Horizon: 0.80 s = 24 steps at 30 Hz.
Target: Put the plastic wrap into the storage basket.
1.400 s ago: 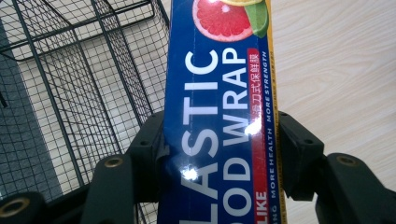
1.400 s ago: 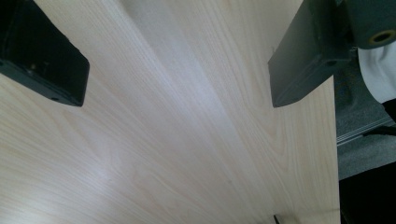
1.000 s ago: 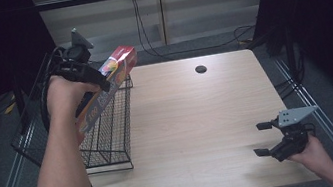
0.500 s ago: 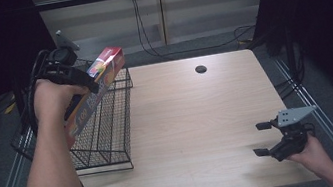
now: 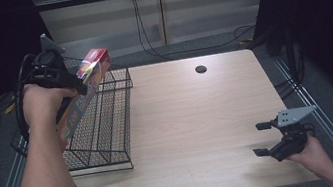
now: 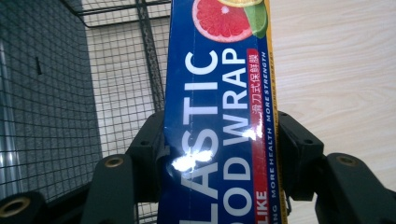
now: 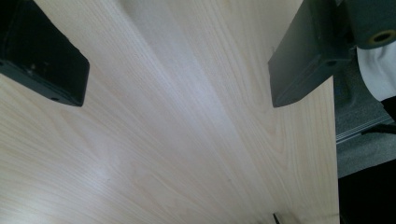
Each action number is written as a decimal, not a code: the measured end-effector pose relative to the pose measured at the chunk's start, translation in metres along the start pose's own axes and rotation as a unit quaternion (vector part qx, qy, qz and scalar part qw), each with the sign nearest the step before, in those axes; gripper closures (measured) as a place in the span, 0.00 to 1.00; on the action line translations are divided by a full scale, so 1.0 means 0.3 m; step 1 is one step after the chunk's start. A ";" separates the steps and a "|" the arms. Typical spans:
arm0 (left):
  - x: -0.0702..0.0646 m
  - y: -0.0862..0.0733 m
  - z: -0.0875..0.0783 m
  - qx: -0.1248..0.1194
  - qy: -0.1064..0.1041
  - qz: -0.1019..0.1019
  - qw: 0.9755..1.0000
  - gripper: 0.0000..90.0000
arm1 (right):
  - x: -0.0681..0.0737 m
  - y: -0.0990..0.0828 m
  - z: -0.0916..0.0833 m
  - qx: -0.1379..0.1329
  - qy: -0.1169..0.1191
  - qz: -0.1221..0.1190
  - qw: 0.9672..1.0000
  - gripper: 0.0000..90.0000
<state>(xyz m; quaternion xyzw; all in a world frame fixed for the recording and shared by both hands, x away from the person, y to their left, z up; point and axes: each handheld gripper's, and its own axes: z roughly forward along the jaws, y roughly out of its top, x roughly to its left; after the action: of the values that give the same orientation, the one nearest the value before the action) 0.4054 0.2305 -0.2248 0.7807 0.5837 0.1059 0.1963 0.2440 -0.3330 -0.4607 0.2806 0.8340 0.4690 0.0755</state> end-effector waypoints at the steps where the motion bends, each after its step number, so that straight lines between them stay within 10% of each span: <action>1: 0.000 0.000 0.000 0.000 0.000 0.000 1.000 0.49 | 0.000 0.000 0.000 0.000 0.000 0.000 1.000 0.06; 24: 0.061 -0.041 0.013 -0.022 0.044 -0.053 0.997 0.49 | 0.001 0.000 0.001 -0.002 0.001 -0.001 1.000 0.06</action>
<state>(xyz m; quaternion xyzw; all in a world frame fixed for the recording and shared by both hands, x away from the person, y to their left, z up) 0.4018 0.2501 -0.2348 0.7390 0.6297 0.1424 0.1923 0.2439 -0.3326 -0.4607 0.2789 0.8334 0.4711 0.0759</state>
